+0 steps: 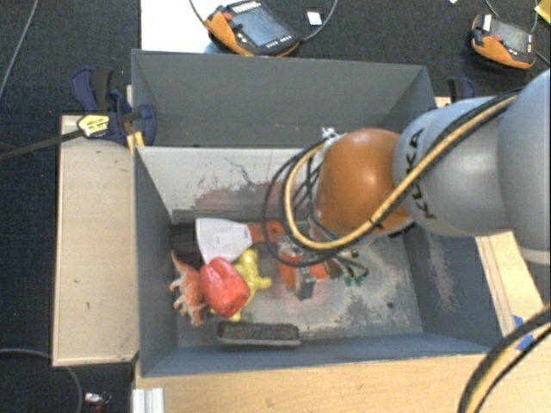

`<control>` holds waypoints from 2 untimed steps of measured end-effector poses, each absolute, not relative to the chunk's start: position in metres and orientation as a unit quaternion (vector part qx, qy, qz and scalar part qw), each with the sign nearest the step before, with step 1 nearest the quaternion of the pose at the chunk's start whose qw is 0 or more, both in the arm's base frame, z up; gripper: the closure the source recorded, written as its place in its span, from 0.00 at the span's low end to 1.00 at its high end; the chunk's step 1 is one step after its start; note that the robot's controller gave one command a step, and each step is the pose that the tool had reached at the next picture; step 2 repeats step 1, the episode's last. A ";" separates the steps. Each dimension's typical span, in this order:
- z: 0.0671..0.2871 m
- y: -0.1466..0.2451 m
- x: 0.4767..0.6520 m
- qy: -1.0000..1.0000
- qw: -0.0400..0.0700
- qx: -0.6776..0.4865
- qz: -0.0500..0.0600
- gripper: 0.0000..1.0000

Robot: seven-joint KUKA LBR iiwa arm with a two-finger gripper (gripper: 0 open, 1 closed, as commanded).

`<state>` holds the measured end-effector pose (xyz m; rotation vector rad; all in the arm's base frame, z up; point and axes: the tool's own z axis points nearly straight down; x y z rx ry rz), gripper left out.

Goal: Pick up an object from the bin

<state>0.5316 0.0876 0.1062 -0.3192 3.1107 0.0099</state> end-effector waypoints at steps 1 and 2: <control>0.128 0.087 0.530 0.995 0.005 -0.101 0.003 1.00; 0.128 0.087 0.530 0.995 0.005 -0.101 0.003 1.00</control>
Offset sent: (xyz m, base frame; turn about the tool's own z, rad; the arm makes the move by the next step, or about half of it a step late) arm -0.0011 -0.0001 0.0504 0.0019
